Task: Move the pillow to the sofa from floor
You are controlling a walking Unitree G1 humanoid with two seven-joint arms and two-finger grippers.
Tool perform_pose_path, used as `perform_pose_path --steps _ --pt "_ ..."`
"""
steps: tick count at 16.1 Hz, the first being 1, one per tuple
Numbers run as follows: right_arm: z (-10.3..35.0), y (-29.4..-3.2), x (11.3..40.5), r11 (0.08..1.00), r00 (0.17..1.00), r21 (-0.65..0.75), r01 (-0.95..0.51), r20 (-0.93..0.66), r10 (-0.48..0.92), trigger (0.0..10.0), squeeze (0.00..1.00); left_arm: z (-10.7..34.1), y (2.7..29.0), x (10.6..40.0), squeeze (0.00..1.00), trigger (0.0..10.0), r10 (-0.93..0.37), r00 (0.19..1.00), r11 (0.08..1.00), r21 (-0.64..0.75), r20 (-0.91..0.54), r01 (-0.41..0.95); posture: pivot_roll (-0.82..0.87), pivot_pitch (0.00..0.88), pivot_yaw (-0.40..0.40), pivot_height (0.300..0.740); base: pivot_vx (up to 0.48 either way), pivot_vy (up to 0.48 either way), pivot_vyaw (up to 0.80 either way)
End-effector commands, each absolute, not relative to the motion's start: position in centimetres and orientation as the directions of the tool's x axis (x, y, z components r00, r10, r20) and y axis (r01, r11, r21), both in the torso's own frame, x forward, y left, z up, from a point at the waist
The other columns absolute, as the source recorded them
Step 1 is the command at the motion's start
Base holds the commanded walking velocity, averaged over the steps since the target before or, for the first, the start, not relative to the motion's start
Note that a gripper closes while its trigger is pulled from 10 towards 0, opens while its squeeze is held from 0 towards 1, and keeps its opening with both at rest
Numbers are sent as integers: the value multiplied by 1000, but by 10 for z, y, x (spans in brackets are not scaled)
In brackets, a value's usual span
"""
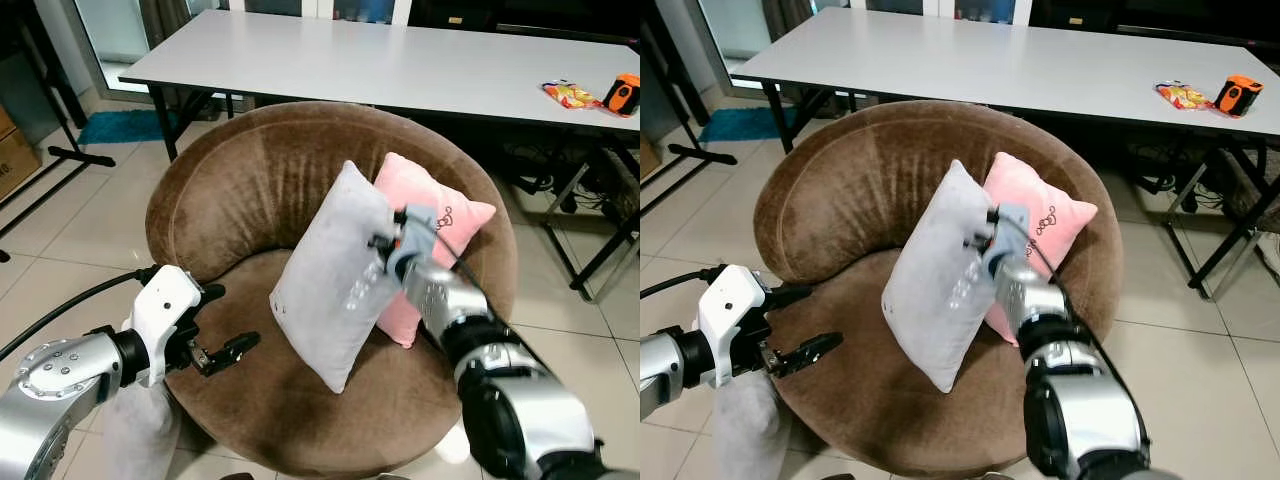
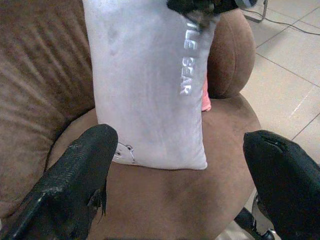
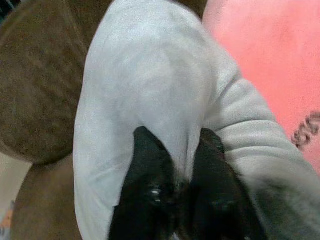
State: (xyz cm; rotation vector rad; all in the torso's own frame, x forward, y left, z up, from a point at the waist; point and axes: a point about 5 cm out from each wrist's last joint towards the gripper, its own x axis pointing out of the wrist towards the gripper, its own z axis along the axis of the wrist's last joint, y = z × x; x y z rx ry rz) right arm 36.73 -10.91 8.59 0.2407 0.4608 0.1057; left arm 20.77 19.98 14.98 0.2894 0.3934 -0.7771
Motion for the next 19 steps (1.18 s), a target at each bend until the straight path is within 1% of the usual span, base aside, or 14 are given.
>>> perform_pose_path --steps 1,4,5,6,8,9,10,11,12,14,15,16,17,19 --pt "93 -114 372 966 904 255 -39 -404 143 10000 1000 153 199 207 0 10000 -625 644 673 114 -441 731 100 0 -4 740 0 0 0" --pt "110 -134 381 988 928 154 -31 -363 85 10000 1000 152 195 206 0 10000 -641 630 668 86 -438 739 82 0 -9 740 0 0 0" --pt "114 -138 382 987 932 153 -43 -351 95 10000 702 151 195 206 0 10000 -642 630 670 80 -436 738 82 0 -9 740 0 0 0" --pt "123 -150 382 992 944 125 -28 -324 68 10000 0 147 193 208 0 10000 -641 631 677 66 -437 733 65 0 -5 740 0 0 0" --pt "133 -162 379 994 955 110 -18 -292 50 10000 0 145 192 210 0 10000 -643 631 678 59 -434 732 65 0 -5 740 0 0 0" --pt "140 -167 376 995 964 100 -26 -262 51 10000 0 146 191 212 0 10000 -636 646 688 69 -423 723 41 0 2 740 0 0 0" --pt "145 -170 372 995 971 96 -33 -233 55 10000 0 146 191 214 0 10000 -623 665 702 80 -412 707 37 0 0 740 0 0 0" --pt "153 -172 366 994 980 97 -46 -188 64 10000 0 147 192 219 0 10000 -577 723 737 139 -380 662 29 0 -5 740 0 0 0" --pt "162 -161 337 992 988 81 -101 -109 110 10000 0 148 199 227 0 10000 -432 853 841 210 -293 498 17 0 -11 740 0 0 0" --pt "158 -147 315 982 981 108 -157 -98 167 10000 0 147 202 225 0 10000 -381 882 870 214 -278 444 9 0 -32 740 0 156 0" --pt "150 -135 295 971 974 153 -186 -103 202 10000 0 148 203 225 0 10000 -341 903 887 228 -262 401 27 0 -49 740 0 480 0" --pt "143 -131 288 969 972 168 -180 -123 202 10000 0 149 203 225 0 10000 -322 912 895 234 -253 381 38 0 -57 740 0 480 0" --pt "133 -126 277 966 968 213 -148 -167 185 10000 0 149 202 227 0 10000 -299 926 904 240 -233 352 33 0 -53 740 0 352 0" --pt "133 -128 274 970 971 216 -113 -184 154 10000 0 148 200 227 0 10000 -290 931 909 239 -223 341 25 0 -48 740 0 358 0"
